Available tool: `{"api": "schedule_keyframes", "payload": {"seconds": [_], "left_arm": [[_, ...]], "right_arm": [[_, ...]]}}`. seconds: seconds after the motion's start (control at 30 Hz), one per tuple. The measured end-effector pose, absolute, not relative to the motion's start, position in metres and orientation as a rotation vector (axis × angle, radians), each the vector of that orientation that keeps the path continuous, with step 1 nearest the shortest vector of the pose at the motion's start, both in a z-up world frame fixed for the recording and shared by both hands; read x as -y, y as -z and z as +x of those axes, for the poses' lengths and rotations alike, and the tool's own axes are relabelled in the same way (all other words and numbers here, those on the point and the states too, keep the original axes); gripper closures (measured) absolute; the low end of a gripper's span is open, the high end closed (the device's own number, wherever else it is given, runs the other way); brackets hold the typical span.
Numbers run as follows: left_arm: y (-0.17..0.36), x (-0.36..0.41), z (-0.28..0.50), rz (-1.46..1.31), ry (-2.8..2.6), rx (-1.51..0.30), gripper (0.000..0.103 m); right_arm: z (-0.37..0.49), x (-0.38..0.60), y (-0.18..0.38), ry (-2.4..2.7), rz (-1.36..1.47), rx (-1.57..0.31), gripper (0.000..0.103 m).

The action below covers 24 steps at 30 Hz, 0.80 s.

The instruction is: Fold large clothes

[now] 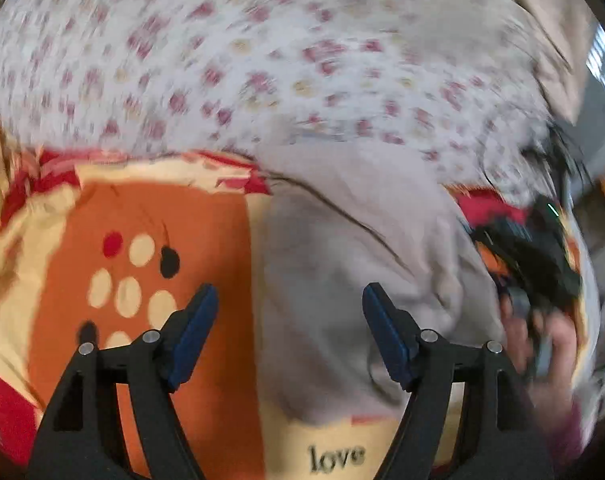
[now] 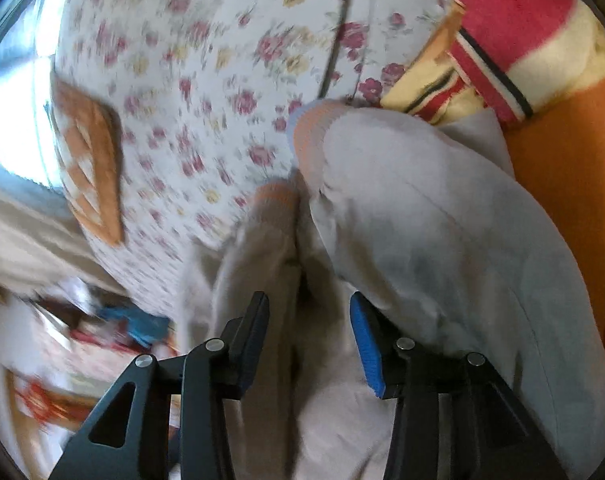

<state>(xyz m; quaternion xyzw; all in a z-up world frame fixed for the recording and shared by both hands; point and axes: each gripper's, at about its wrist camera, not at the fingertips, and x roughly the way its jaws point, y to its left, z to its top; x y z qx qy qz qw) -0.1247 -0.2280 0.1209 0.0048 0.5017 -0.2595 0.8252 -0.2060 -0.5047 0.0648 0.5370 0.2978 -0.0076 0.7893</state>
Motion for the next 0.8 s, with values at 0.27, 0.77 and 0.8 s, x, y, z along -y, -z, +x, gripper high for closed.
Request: {"api": "schedule_keyframes", "payload": {"seconds": [0.27, 0.77, 0.8], "left_arm": [[-0.076, 0.266, -0.089, 0.062, 0.431, -1.138, 0.029], [-0.075, 0.251, -0.111, -0.021, 0.412, -1.123, 0.027], [-0.075, 0.248, -0.113, -0.033, 0.408, -1.121, 0.027]], "right_arm": [[-0.211, 0.470, -0.107, 0.125, 0.739, -0.761, 0.035], [-0.147, 0.445, -0.119, -0.134, 0.661, -0.753, 0.017], [-0.141, 0.440, -0.119, -0.136, 0.645, -0.765, 0.017]]}}
